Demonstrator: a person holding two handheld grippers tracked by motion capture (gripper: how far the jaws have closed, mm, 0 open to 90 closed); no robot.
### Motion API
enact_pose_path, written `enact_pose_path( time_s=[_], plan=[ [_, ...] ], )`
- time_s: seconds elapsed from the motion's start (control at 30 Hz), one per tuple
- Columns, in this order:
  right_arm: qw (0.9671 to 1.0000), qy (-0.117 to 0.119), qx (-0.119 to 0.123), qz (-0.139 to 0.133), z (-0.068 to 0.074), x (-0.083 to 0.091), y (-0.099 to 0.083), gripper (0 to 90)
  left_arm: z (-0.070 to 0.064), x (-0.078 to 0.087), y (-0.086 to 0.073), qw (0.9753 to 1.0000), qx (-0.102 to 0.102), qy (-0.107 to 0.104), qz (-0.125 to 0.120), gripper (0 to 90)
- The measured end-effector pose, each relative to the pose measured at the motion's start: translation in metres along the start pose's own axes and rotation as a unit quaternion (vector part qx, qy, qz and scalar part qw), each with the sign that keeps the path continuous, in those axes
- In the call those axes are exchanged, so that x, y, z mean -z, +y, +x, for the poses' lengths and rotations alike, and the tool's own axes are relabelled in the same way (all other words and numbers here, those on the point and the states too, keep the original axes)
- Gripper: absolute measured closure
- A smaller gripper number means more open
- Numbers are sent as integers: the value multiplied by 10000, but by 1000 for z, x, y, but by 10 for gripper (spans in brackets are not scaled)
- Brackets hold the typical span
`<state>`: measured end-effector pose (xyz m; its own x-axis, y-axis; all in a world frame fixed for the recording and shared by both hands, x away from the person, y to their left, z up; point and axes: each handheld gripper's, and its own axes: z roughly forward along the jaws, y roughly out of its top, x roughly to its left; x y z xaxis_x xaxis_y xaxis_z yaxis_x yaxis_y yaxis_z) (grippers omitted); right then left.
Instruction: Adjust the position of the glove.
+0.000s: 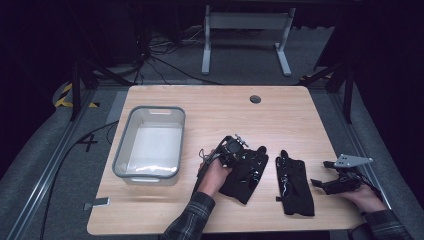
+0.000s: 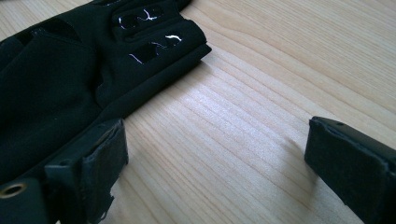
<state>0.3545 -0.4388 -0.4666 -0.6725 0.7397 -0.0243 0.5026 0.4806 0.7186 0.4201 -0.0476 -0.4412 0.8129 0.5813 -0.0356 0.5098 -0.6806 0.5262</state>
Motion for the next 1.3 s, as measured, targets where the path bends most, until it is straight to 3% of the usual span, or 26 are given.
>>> enact_pose_path(
  time_s=[0.3,0.43,0.53,0.7,0.73,0.83,1.03,1.17,1.3],
  plan=[
    [10000,0,-1,1,0,0,0,64,-23,13,-27,9997,-74,-237,-38,898],
    [10000,5,15,-7,0,0,0,84,-24,17,-31,9996,17,-227,-144,897],
    [9999,101,44,-10,-1,4,3,303,-24,24,-32,9991,60,-290,-310,897],
    [9985,513,117,-166,5,13,12,664,-32,34,-34,9979,30,-374,-530,897],
    [9985,513,117,-166,5,13,12,664,-32,34,-34,9979,30,-374,-530,897],
    [9955,878,276,-206,15,14,19,827,-38,33,-39,9970,36,-536,-554,897],
    [9889,1374,573,-32,33,1,29,891,-48,18,-40,9985,-98,-484,-221,897],
    [9861,1478,740,179,41,-11,32,896,-50,15,-39,9986,-155,-479,-184,897],
    [9846,1536,820,181,45,-18,38,899,-49,15,-40,9985,-90,-487,-226,897]
  ],
)
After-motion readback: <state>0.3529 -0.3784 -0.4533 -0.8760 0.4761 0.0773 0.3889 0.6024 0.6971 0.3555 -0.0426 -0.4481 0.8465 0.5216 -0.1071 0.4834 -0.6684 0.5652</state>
